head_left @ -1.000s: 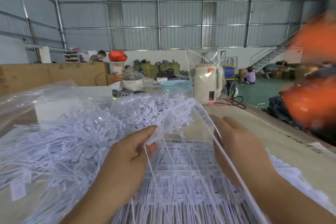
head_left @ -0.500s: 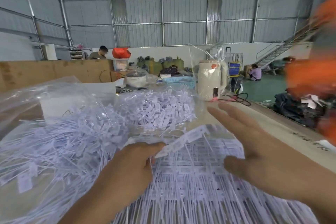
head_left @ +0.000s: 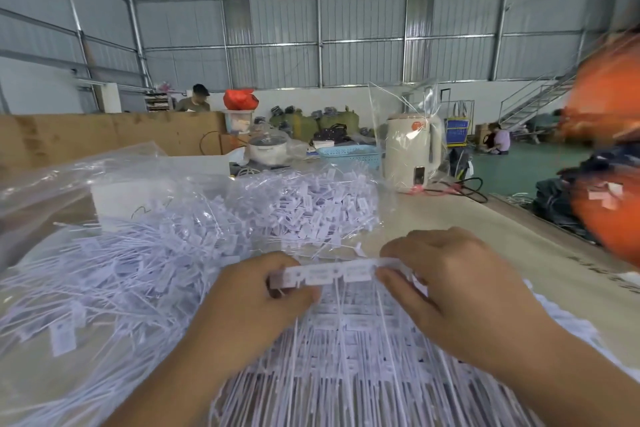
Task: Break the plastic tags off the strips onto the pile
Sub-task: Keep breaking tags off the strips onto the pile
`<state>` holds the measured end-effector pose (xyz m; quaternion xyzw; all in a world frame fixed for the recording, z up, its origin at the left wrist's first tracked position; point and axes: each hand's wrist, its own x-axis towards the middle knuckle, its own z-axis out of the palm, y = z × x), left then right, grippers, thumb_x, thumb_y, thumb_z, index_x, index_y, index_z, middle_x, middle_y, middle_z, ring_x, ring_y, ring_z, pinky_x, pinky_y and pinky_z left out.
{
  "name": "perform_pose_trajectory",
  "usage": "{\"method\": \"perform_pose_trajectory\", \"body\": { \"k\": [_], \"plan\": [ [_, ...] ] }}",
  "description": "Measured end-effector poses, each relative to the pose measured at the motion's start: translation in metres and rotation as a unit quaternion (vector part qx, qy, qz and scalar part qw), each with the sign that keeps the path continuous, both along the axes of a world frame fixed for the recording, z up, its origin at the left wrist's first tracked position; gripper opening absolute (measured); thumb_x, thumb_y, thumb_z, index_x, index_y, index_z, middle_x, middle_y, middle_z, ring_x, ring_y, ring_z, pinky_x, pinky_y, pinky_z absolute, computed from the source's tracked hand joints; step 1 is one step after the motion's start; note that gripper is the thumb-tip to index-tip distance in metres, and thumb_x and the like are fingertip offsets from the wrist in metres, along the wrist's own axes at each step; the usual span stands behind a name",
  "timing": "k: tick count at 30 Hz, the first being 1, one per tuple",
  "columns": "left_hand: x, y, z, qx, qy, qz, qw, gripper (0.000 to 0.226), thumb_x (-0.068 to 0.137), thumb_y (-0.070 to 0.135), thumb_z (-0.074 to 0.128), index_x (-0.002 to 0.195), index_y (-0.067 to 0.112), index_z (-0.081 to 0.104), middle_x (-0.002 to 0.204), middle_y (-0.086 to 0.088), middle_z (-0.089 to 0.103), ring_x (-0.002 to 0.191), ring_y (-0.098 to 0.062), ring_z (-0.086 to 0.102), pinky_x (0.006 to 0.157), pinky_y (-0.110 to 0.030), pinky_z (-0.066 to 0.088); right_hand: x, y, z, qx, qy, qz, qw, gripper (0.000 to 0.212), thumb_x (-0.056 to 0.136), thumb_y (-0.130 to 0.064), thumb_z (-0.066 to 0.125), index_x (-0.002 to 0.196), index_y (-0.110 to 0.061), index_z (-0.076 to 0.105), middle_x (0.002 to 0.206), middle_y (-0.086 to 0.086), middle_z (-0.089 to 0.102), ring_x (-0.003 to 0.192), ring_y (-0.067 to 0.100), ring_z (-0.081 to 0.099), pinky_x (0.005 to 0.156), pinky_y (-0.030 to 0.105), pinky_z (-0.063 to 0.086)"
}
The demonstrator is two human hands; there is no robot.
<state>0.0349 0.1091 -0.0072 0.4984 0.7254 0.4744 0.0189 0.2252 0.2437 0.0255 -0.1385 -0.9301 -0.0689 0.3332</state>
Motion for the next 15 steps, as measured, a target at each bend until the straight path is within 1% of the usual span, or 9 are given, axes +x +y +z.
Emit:
{"method": "perform_pose_trajectory", "body": {
  "k": [2,5,7,8,9,11,13,14,15],
  "plan": [
    [-0.001,-0.002,0.005,0.001,-0.094,-0.057,0.994,0.019,0.071,0.039,0.083,0.076,0.029,0.068,0.06,0.007,0.062,0.049,-0.005,0.052,0.048,-0.013,0.037,0.001,-0.002,0.004,0.008,-0.053,-0.029,0.998,0.027,0.095,-0.046,0.042,0.085,-0.029,0.06,0.068,-0.01,0.052,0.063,0.014,0.053,0.058,0.029,0.035],
    [0.001,-0.003,0.008,-0.026,-0.16,-0.136,0.977,0.031,0.065,0.049,0.084,0.08,0.025,0.07,0.069,-0.002,0.068,0.063,-0.019,0.06,0.064,-0.032,0.047,0.002,-0.001,0.003,0.018,-0.121,-0.049,0.991,0.038,0.094,-0.057,0.029,0.092,-0.029,0.056,0.077,-0.009,0.053,0.075,0.012,0.054,0.063,0.03,0.034],
    [0.003,-0.002,0.006,-0.05,-0.142,-0.135,0.979,0.021,0.075,0.046,0.077,0.082,0.028,0.069,0.067,-0.004,0.068,0.058,-0.016,0.059,0.063,-0.035,0.046,0.002,0.0,0.001,0.018,-0.166,-0.048,0.985,0.043,0.095,-0.059,0.027,0.094,-0.028,0.057,0.082,-0.009,0.055,0.081,0.013,0.054,0.073,0.031,0.039],
    [0.005,-0.001,0.005,-0.065,-0.127,-0.13,0.981,0.015,0.081,0.042,0.074,0.083,0.029,0.068,0.067,-0.004,0.068,0.056,-0.015,0.058,0.062,-0.035,0.045,0.001,-0.001,0.0,0.022,-0.185,-0.055,0.981,0.046,0.095,-0.061,0.026,0.097,-0.029,0.058,0.085,-0.009,0.056,0.086,0.014,0.053,0.083,0.032,0.04],
    [0.006,0.0,0.003,-0.075,-0.115,-0.128,0.982,0.011,0.085,0.038,0.072,0.083,0.029,0.067,0.068,-0.004,0.068,0.055,-0.015,0.057,0.062,-0.035,0.045,0.001,-0.001,0.0,0.032,-0.197,-0.062,0.978,0.049,0.094,-0.062,0.025,0.102,-0.029,0.06,0.089,-0.01,0.055,0.093,0.015,0.052,0.095,0.035,0.036],
    [0.009,0.0,0.002,-0.079,-0.1,-0.127,0.984,0.009,0.086,0.033,0.072,0.082,0.028,0.066,0.068,-0.001,0.069,0.054,-0.013,0.058,0.062,-0.034,0.045,0.001,-0.004,-0.001,0.056,-0.204,-0.063,0.975,0.055,0.092,-0.066,0.023,0.111,-0.031,0.059,0.097,-0.011,0.055,0.104,0.016,0.048,0.114,0.044,0.015],
    [0.012,-0.001,0.005,-0.063,-0.105,-0.134,0.983,0.011,0.084,0.031,0.075,0.081,0.026,0.066,0.069,0.0,0.07,0.053,-0.012,0.06,0.061,-0.033,0.047,0.0,-0.01,0.0,0.077,-0.212,-0.055,0.973,0.058,0.089,-0.067,0.022,0.117,-0.031,0.058,0.104,-0.01,0.058,0.11,0.017,0.047,0.117,0.052,-0.003],
    [0.014,-0.002,0.007,-0.051,-0.111,-0.144,0.982,0.014,0.081,0.031,0.078,0.079,0.025,0.066,0.069,-0.001,0.07,0.054,-0.013,0.06,0.06,-0.03,0.049,-0.002,-0.012,0.0,0.091,-0.212,-0.048,0.972,0.058,0.089,-0.065,0.023,0.117,-0.03,0.059,0.102,-0.01,0.06,0.108,0.017,0.05,0.118,0.055,-0.002],
    [0.015,-0.003,0.008,-0.039,-0.115,-0.153,0.981,0.017,0.077,0.034,0.079,0.078,0.023,0.066,0.068,-0.001,0.07,0.054,-0.012,0.06,0.059,-0.027,0.049,-0.003,-0.014,0.0,0.103,-0.203,-0.036,0.973,0.056,0.089,-0.064,0.025,0.113,-0.03,0.062,0.096,-0.01,0.062,0.103,0.017,0.054,0.118,0.056,0.006]
  ]
}}
